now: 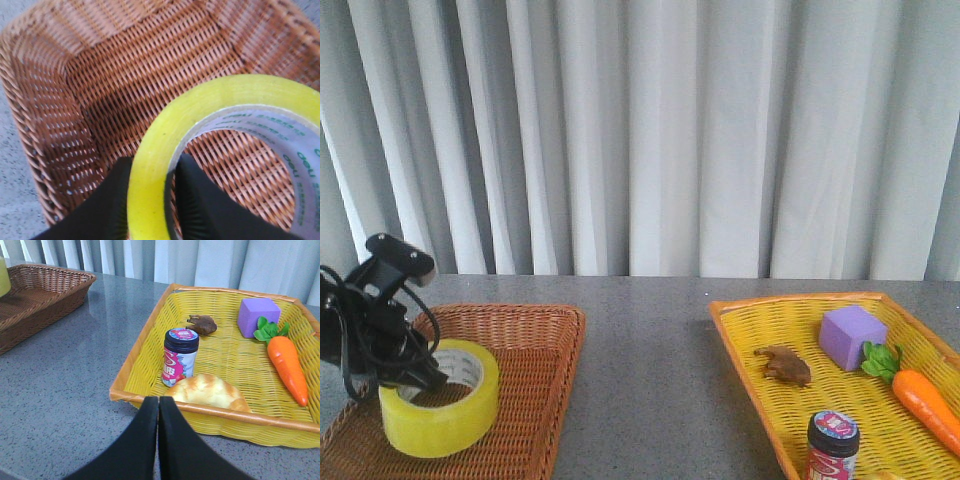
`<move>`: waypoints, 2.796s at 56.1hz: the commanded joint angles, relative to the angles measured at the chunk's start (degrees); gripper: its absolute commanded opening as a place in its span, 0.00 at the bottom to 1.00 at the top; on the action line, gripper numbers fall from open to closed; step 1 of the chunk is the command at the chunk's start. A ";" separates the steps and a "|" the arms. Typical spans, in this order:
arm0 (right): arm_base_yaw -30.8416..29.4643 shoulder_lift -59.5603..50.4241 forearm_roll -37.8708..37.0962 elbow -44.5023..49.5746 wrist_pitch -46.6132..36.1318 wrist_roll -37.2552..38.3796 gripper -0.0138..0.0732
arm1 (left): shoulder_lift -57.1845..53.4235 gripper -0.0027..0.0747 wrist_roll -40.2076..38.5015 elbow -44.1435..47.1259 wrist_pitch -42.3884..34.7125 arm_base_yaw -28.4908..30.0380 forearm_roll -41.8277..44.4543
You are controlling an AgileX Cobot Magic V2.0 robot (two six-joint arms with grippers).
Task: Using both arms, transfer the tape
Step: 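Lift the tape roll with the left gripper and lower it into the brown basket, then open the left gripper and withdraw it upward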
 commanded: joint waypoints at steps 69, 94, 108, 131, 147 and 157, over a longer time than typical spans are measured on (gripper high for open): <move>-0.26 0.71 -0.54 -1.38 -4.00 -0.02 0.15 | -4.86 0.48 -2.60 -0.61 -3.43 -0.01 -1.39; -0.26 0.71 -1.06 -1.38 -4.17 2.05 0.15 | -25.54 0.02 -7.09 -0.50 4.83 -0.01 -2.56; -0.26 0.71 -1.06 -1.38 -3.99 1.89 0.15 | -34.29 0.03 -7.09 -0.50 8.35 -0.01 -8.14; -0.26 0.71 -1.06 -1.38 -3.99 1.89 0.15 | -51.58 0.03 -12.29 21.14 2.87 -0.01 -9.27; -0.26 0.71 -1.06 -1.38 -3.99 1.89 0.15 | -70.63 0.03 -18.67 35.58 3.03 -0.01 -15.40; -0.26 0.71 -1.06 -1.38 -3.96 1.88 0.15 | -78.30 0.03 -18.52 36.55 6.82 -0.01 -14.76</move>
